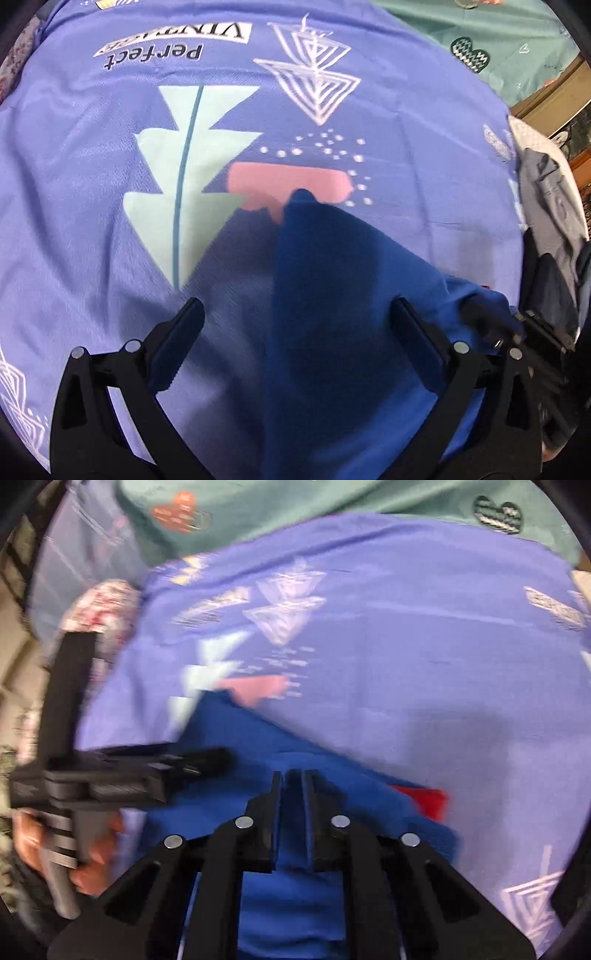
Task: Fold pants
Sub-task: 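Grasp the blue bundle edge with the right tool while the left tool grips the bundle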
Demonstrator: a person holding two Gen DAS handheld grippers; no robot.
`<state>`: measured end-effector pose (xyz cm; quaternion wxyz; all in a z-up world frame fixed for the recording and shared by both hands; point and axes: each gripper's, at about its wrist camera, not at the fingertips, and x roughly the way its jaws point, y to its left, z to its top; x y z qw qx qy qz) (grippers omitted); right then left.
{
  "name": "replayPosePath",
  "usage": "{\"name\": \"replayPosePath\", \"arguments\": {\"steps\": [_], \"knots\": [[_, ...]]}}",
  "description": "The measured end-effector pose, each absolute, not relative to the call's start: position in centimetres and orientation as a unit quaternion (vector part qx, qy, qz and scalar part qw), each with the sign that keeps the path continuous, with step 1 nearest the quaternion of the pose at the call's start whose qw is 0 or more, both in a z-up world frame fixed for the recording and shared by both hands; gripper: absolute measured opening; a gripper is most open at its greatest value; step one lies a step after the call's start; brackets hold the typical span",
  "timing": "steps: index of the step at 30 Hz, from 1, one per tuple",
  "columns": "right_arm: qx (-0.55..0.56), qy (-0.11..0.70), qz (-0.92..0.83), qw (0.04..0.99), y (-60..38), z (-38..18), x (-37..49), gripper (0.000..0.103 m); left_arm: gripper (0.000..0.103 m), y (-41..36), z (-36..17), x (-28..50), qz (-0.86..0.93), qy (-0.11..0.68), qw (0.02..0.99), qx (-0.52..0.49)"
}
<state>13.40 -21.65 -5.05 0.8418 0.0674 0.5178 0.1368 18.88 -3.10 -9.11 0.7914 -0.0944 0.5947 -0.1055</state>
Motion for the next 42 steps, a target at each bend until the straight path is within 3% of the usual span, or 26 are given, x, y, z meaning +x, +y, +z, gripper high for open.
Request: {"name": "replayPosePath", "arguments": {"steps": [1,4,7,8,10,13,14,16,18,20,22,24,25,26,30,34,42], "knots": [[0.060,0.521,0.119,0.843,-22.5,-5.7,13.6,0.000,0.101,-2.7,-9.3,19.2,-0.111,0.591,0.792,-0.106],[0.122,0.530,0.123,0.830,-26.4,-6.6,13.7,0.000,0.101,-1.7,-9.1,19.7,-0.098,0.588,0.795,-0.116],[0.090,0.512,0.105,0.848,-26.1,-5.3,12.6,0.000,0.101,-1.2,-8.9,19.5,-0.083,0.593,0.788,-0.144],[0.082,0.506,0.108,0.852,-25.6,-4.9,12.2,0.005,0.101,-1.1,-8.5,19.1,-0.082,0.588,0.791,-0.148],[0.065,0.489,0.141,0.858,-23.6,-3.8,10.8,0.006,0.101,-1.5,-7.0,17.5,-0.094,0.573,0.801,-0.145],[0.080,0.481,0.230,0.842,-21.3,-3.1,8.4,0.031,0.101,-1.4,-5.9,14.8,-0.111,0.555,0.814,-0.129],[0.074,0.485,0.239,0.838,-20.9,-3.4,7.8,0.034,0.101,-1.5,-5.8,14.0,-0.112,0.552,0.817,-0.119],[0.052,0.510,0.214,0.832,-21.0,-5.0,7.6,0.033,0.101,-1.3,-6.7,13.0,-0.098,0.564,0.816,-0.087],[0.089,0.525,0.229,0.815,-22.7,-6.6,7.5,0.026,0.101,-0.6,-7.7,12.3,-0.104,0.563,0.815,-0.091],[0.133,0.525,0.234,0.808,-25.1,-7.0,7.2,0.007,0.101,0.6,-8.2,12.0,-0.110,0.568,0.805,-0.130],[0.153,0.510,0.221,0.817,-26.5,-6.2,6.7,0.017,0.101,1.4,-8.2,11.9,-0.105,0.577,0.793,-0.166],[0.158,0.491,0.229,0.825,-27.4,-4.6,5.6,0.046,0.101,1.3,-7.5,11.8,-0.118,0.577,0.790,-0.171],[0.162,0.484,0.233,0.828,-27.6,-4.2,5.1,0.065,0.101,0.8,-7.0,11.8,-0.140,0.574,0.789,-0.168],[0.165,0.478,0.224,0.833,-28.0,-3.8,4.5,0.074,0.101,0.5,-6.6,11.6,-0.156,0.573,0.788,-0.164],[0.198,0.497,0.205,0.820,-29.4,-4.8,4.3,0.075,0.101,-0.5,-6.9,11.0,-0.168,0.584,0.784,-0.123],[0.265,0.524,0.205,0.783,-31.0,-7.1,4.6,0.075,0.101,-0.3,-8.5,11.4,-0.175,0.608,0.760,-0.147],[0.268,0.543,0.210,0.768,-29.9,-8.4,5.5,0.075,0.101,-0.3,-10.3,12.3,-0.199,0.627,0.733,-0.171]]}}
